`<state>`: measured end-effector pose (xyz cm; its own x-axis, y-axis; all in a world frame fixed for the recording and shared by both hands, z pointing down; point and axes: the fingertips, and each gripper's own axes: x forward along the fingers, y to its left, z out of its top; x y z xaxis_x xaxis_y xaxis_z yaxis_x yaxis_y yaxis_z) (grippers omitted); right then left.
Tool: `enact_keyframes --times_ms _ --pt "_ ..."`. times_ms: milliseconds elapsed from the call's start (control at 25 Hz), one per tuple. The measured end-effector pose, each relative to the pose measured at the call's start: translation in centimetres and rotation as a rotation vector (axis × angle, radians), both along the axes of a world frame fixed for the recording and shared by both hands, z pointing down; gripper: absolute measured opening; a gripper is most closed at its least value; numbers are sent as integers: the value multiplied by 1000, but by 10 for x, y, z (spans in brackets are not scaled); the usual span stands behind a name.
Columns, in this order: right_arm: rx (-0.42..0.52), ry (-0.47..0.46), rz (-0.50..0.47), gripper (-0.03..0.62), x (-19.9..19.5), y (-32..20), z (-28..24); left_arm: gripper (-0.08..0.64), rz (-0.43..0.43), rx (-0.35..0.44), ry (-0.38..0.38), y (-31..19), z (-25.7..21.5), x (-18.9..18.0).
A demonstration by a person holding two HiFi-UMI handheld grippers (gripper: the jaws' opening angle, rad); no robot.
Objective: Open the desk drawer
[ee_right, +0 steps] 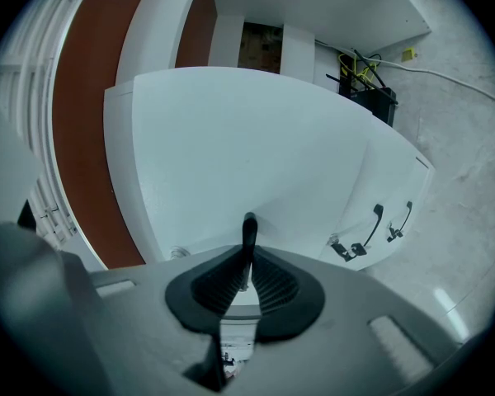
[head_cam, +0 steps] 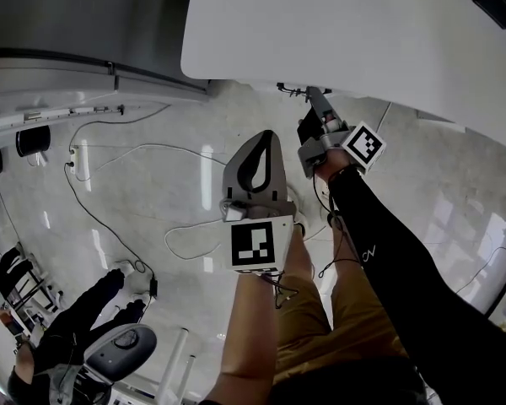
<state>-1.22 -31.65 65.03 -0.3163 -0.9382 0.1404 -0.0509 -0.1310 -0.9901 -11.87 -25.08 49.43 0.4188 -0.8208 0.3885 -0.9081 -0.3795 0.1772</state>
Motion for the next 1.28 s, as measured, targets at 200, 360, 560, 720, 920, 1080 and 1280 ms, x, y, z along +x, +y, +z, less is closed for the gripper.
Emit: enact_keyframes --times_ms 200,360,560,720,920,1080,1280 --pt "-8 4 -3 31 0 4 1 8 5 -4 1 1 0 1" --pt "-3 5 -3 31 -1 8 1 8 4 -3 5 2 2 -1" --pt "-4 8 -11 31 -3 10 1 8 3 -6 13 3 3 -1" --pt "0 7 -13 31 -5 21 0 8 5 -6 23 13 3 -1" --pt "-1 13 -22 31 -6 23 1 8 8 -12 23 12 4 0" --pt "-4 16 -18 31 -5 23 2 8 8 -15 21 14 6 -1" --pt "-11 21 -8 31 -4 24 2 8 12 -15 18 18 5 0"
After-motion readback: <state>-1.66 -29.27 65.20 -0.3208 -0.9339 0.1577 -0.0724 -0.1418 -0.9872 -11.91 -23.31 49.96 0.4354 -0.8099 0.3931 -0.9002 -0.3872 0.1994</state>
